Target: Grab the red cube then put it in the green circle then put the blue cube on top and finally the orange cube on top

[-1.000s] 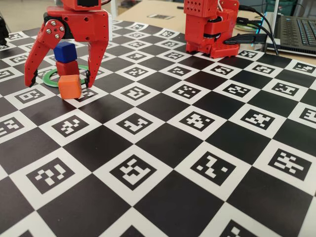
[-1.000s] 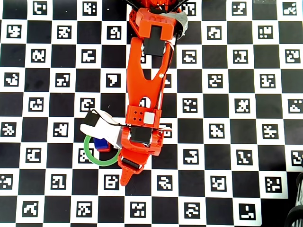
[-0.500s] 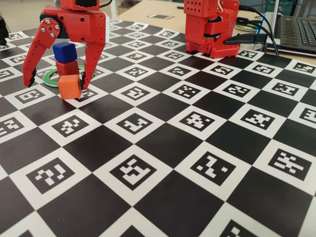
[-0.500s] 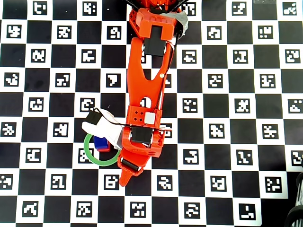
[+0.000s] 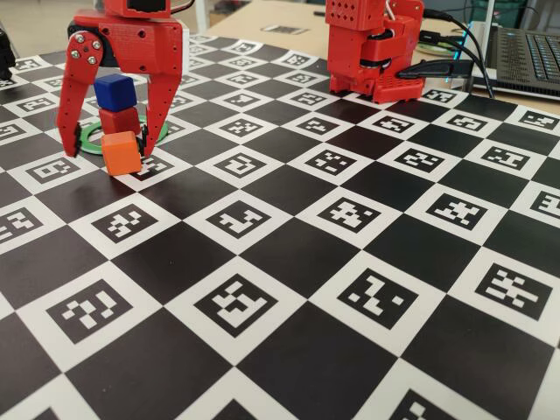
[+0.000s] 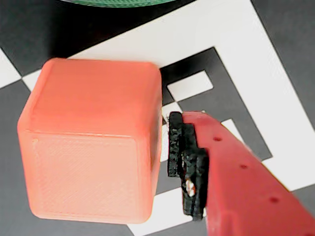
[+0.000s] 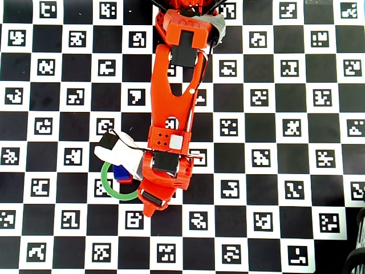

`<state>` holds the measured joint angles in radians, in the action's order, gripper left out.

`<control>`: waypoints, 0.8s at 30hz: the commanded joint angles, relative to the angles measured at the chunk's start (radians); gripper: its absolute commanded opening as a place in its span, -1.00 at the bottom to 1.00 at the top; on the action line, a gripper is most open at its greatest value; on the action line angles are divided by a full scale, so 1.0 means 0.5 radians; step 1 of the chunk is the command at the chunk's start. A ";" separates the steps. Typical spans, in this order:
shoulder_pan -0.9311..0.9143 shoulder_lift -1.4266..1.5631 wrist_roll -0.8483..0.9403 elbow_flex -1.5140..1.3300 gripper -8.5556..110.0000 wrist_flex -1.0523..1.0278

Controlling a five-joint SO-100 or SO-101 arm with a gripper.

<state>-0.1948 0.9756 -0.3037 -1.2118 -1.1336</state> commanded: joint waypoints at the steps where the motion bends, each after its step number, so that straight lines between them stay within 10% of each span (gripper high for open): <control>1: -0.025 0.135 0.018 0.025 -0.52 0.003; 24: -0.107 0.522 0.543 0.350 -0.75 -0.454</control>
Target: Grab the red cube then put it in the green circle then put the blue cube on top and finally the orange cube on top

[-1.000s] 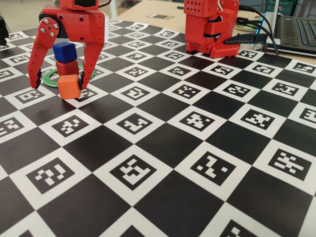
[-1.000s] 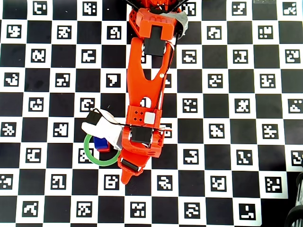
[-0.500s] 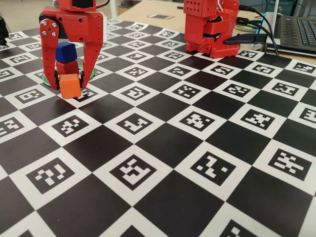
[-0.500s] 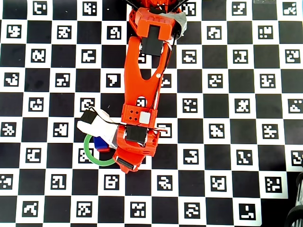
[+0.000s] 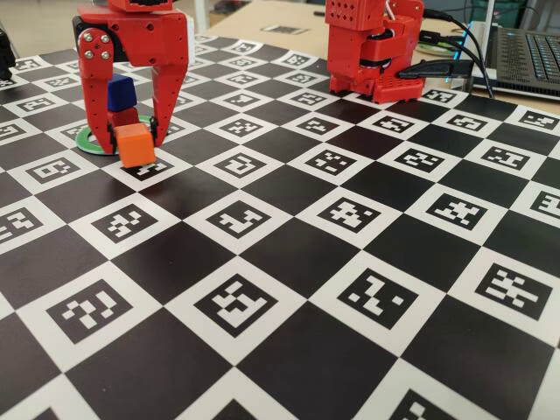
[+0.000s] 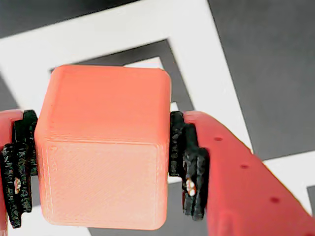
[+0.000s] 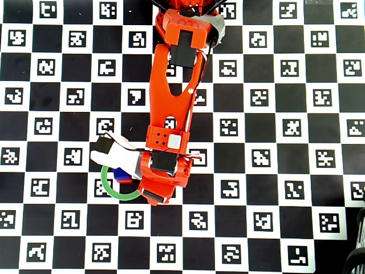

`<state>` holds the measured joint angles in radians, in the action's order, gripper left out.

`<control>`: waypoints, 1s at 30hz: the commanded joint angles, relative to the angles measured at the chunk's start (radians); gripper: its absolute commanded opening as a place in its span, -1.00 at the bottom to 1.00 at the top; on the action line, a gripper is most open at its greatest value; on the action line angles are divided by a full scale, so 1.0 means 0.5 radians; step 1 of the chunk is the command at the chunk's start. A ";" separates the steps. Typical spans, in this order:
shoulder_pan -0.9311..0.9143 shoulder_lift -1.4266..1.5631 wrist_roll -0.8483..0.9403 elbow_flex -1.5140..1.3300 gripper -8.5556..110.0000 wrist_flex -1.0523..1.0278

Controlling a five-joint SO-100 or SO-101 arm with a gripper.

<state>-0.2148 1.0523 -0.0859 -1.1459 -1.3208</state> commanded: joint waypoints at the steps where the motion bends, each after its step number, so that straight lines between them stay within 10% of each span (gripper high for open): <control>1: -0.080 0.408 0.147 0.230 -0.75 -0.114; 30: -0.460 0.788 1.273 0.095 -0.74 -0.408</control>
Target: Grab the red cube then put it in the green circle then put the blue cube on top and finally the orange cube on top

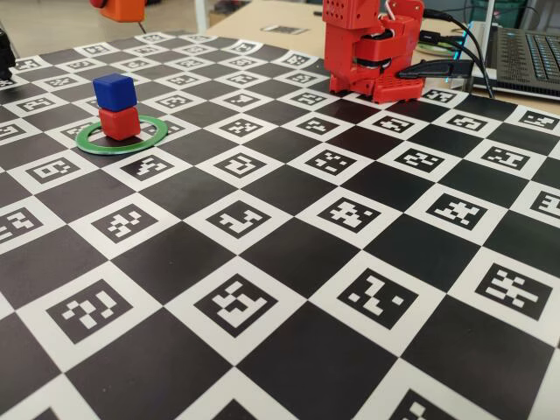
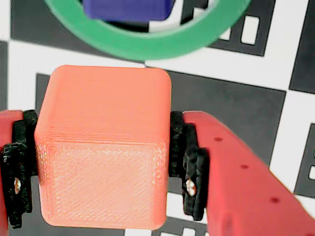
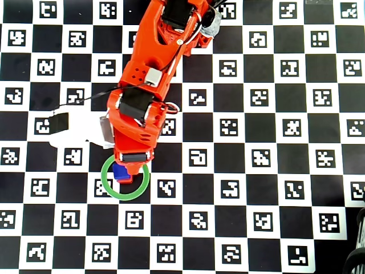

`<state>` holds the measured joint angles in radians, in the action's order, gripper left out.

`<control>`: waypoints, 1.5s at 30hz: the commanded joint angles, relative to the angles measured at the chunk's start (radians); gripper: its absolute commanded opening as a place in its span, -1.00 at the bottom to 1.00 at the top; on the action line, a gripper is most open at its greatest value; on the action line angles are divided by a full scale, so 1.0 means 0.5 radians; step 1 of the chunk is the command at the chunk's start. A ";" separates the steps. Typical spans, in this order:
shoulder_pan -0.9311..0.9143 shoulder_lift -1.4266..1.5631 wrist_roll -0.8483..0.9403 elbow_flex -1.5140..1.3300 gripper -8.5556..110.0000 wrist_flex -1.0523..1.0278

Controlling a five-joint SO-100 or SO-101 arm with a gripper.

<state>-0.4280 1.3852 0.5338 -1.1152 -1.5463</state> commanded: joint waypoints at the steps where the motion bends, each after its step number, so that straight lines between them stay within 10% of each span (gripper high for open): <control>1: -0.040 0.110 0.034 0.034 -0.74 0.055; 45: -0.086 -0.463 0.009 0.396 -0.74 0.092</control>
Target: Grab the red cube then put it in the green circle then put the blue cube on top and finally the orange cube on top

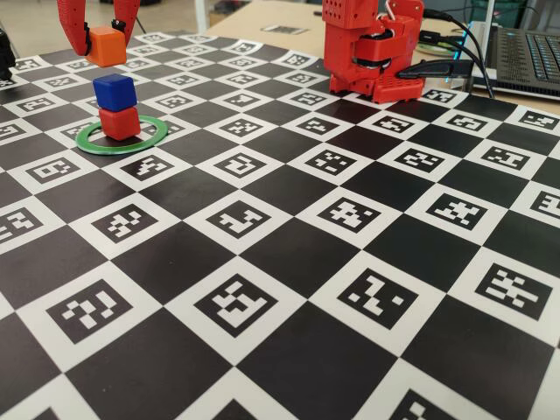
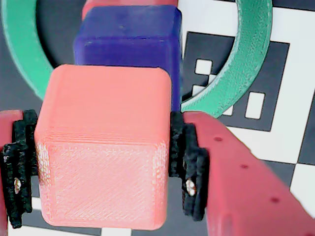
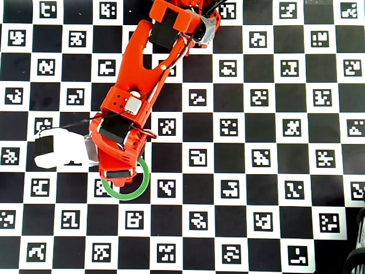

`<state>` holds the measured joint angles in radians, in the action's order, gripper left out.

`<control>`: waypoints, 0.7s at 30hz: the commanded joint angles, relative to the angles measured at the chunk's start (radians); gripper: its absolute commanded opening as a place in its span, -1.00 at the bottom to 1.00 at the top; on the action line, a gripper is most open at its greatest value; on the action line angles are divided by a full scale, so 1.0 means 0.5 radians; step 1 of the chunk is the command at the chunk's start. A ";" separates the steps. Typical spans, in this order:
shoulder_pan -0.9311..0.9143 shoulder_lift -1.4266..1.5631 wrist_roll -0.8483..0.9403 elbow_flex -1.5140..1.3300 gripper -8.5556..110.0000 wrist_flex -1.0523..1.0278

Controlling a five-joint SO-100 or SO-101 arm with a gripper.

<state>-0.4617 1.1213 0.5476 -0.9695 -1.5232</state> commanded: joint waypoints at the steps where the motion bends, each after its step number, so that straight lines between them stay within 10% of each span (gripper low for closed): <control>1: -0.018 0.067 -0.018 0.089 -0.74 0.058; 21: 0.015 0.104 -0.040 -0.117 -0.74 0.163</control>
<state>-0.4617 1.1213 0.5323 -1.0400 -1.4557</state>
